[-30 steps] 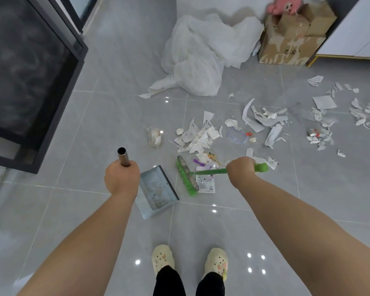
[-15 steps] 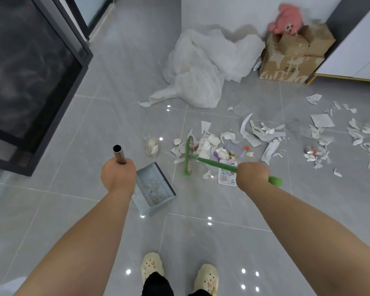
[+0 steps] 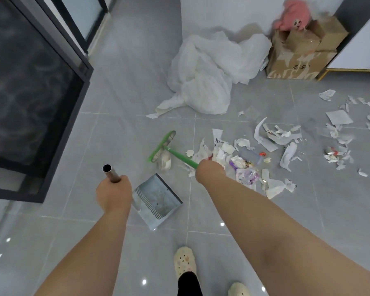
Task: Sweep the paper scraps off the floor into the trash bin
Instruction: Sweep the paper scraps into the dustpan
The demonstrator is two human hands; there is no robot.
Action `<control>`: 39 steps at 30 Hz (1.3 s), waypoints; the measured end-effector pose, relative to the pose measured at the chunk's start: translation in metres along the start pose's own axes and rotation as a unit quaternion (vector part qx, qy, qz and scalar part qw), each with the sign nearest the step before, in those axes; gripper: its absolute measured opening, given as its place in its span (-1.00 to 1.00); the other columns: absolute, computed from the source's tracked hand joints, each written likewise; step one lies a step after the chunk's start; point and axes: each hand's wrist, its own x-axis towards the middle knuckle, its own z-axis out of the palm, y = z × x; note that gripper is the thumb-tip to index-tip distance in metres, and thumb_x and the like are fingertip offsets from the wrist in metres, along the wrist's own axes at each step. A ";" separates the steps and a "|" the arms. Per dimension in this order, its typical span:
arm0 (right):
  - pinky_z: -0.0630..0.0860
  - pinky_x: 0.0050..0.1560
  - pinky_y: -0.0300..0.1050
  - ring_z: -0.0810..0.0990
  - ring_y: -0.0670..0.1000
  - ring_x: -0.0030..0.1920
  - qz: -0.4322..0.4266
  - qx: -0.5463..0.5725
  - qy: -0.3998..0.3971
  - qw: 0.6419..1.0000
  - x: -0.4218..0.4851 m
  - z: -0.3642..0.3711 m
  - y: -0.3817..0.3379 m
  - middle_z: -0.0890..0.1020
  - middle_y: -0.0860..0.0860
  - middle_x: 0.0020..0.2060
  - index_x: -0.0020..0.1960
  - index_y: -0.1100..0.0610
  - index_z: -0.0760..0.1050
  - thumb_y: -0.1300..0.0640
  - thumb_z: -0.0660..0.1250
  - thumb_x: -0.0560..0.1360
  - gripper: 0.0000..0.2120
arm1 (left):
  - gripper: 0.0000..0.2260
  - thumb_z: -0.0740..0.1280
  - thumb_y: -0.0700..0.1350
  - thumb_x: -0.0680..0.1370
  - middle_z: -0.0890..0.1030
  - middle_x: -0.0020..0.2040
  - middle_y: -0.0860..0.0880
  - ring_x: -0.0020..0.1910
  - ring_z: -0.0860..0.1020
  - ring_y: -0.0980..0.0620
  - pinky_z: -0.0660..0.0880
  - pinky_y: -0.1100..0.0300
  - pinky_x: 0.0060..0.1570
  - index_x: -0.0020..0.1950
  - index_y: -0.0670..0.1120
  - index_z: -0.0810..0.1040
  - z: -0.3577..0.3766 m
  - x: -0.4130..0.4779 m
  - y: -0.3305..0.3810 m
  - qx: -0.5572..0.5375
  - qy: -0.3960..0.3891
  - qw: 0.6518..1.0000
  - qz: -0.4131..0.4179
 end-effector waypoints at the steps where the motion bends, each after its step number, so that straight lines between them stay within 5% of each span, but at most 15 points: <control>1: 0.47 0.07 -0.09 0.55 0.10 0.17 0.007 0.000 -0.008 1.000 0.004 -0.001 -0.003 0.58 0.07 0.14 0.22 0.17 0.48 0.22 0.19 0.55 -0.74 | -0.79 0.24 -0.17 0.47 0.46 -0.41 -0.13 -0.37 0.48 -0.17 0.37 0.13 -0.37 -0.27 -0.30 0.52 0.002 0.005 0.002 0.004 -0.006 1.000 0.003; 5: 0.48 0.11 -0.06 0.54 0.11 0.19 0.015 -0.017 0.004 1.000 0.020 -0.013 -0.005 0.56 0.08 0.16 0.24 0.17 0.46 0.23 0.19 0.54 -0.71 | -0.75 0.24 -0.14 0.45 0.55 -0.34 -0.23 -0.31 0.56 -0.24 0.51 0.02 -0.27 -0.25 -0.32 0.57 0.007 0.022 0.013 -0.013 -0.018 1.000 -0.001; 11: 0.53 0.12 -0.04 0.54 0.10 0.20 0.051 -0.076 0.001 0.996 0.021 -0.022 0.042 0.54 0.05 0.19 0.32 0.14 0.42 0.25 0.20 0.53 -0.64 | -0.75 0.22 -0.17 0.49 0.38 -0.45 -0.10 -0.43 0.40 -0.12 0.30 0.19 -0.43 -0.38 -0.21 0.34 0.015 0.021 0.023 -0.029 -0.027 0.999 -0.014; 15: 0.49 0.21 -0.02 0.50 0.10 0.25 0.084 -0.074 -0.004 0.994 0.015 -0.038 0.080 0.52 0.04 0.22 0.32 0.11 0.42 0.26 0.23 0.52 -0.63 | -0.79 0.22 -0.17 0.49 0.42 -0.43 -0.12 -0.36 0.45 -0.15 0.37 0.13 -0.35 -0.29 -0.27 0.44 0.028 0.007 0.036 -0.024 -0.026 0.999 -0.006; 20: 0.52 0.04 -0.14 0.53 0.06 0.19 0.103 -0.050 0.061 0.992 0.015 -0.047 0.097 0.50 0.01 -0.05 0.25 0.10 0.44 0.26 0.29 0.47 -0.65 | -0.73 0.24 -0.13 0.49 0.61 -0.21 -0.26 -0.25 0.56 -0.22 0.48 0.04 -0.24 -0.14 -0.33 0.59 0.039 0.001 0.051 -0.037 -0.018 0.999 0.001; 23: 0.40 -0.14 -0.15 0.55 0.08 0.16 0.080 -0.036 0.043 0.995 0.016 -0.044 0.086 0.56 0.02 -0.03 0.21 0.13 0.46 0.25 0.23 0.50 -0.71 | -0.73 0.24 -0.12 0.47 0.62 -0.19 -0.27 -0.23 0.57 -0.23 0.48 0.04 -0.24 -0.13 -0.32 0.61 0.036 -0.001 0.051 -0.041 -0.016 0.999 -0.007; 26: 0.45 -0.03 -0.10 0.56 0.12 0.16 0.047 0.029 0.015 0.998 0.024 -0.039 0.050 0.58 0.07 0.11 0.23 0.19 0.45 0.21 0.20 0.54 -0.73 | -0.73 0.26 -0.12 0.43 0.63 -0.22 -0.28 -0.24 0.59 -0.24 0.49 0.03 -0.26 -0.17 -0.33 0.59 0.028 0.005 0.044 -0.067 -0.011 0.997 -0.028; 30: 0.43 -0.08 -0.10 0.57 0.10 0.07 -0.001 0.084 -0.028 0.996 0.044 -0.034 -0.001 0.54 0.06 -0.04 0.26 0.18 0.42 0.22 0.17 0.55 -0.70 | -0.75 0.25 -0.10 0.37 0.62 -0.29 -0.28 -0.28 0.61 -0.24 0.55 -0.05 -0.25 -0.26 -0.29 0.55 0.029 0.021 0.042 -0.079 -0.035 0.996 0.001; 33: 0.47 0.10 -0.09 0.53 0.10 0.21 -0.014 0.064 -0.057 0.996 0.052 -0.021 -0.022 0.53 0.09 0.18 0.32 0.22 0.37 0.24 0.18 0.56 -0.67 | -0.74 0.24 -0.07 0.32 0.62 -0.30 -0.30 -0.26 0.62 -0.26 0.56 -0.08 -0.22 -0.26 -0.27 0.52 0.031 0.027 0.040 -0.083 -0.052 0.995 0.012; 39: 0.49 0.02 -0.14 0.57 0.08 0.15 -0.021 0.047 -0.018 0.999 0.065 0.014 -0.032 0.59 0.09 0.12 0.21 0.20 0.48 0.26 0.17 0.57 -0.75 | -0.73 0.26 -0.13 0.38 0.62 -0.23 -0.35 -0.37 0.51 -0.13 0.42 0.08 -0.33 -0.19 -0.37 0.53 0.038 0.040 0.037 -0.059 -0.063 0.996 0.011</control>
